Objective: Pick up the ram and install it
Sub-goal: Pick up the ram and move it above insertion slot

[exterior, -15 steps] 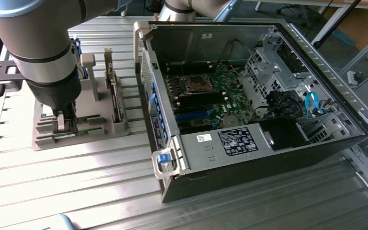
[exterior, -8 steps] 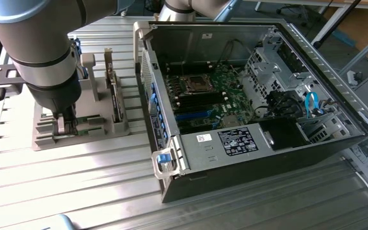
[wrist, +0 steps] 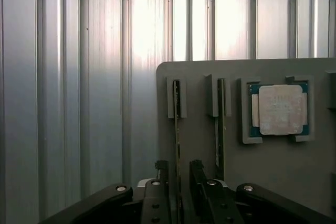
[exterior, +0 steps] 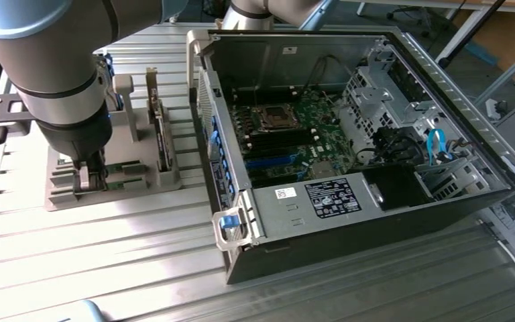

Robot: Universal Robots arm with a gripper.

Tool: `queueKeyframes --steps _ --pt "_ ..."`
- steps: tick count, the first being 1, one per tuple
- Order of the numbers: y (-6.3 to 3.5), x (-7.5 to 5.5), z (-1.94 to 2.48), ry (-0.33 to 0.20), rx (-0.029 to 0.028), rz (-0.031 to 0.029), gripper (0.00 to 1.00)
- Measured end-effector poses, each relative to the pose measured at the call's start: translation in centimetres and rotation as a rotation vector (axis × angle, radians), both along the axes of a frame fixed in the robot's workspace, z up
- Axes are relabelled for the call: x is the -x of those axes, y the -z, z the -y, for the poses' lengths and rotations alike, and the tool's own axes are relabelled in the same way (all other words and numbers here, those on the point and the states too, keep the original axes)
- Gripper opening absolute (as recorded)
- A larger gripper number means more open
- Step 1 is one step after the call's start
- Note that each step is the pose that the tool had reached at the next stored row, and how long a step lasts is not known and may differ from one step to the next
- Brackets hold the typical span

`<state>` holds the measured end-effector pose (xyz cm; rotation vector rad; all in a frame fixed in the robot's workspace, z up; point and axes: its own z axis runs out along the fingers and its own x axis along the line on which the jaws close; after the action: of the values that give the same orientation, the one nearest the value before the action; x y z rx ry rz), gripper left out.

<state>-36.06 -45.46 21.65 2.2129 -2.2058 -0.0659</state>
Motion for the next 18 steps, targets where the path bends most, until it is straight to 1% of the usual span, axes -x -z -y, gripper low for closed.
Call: queueKeyframes --steps 13,15,18 --pt "0.66 0.14 0.0 -0.004 0.0001 -0.0001 0.3" --pt "0.73 0.13 0.0 -0.02 0.0001 -0.0001 0.3" --pt "0.84 0.13 0.0 -0.077 0.0002 0.0 0.3"
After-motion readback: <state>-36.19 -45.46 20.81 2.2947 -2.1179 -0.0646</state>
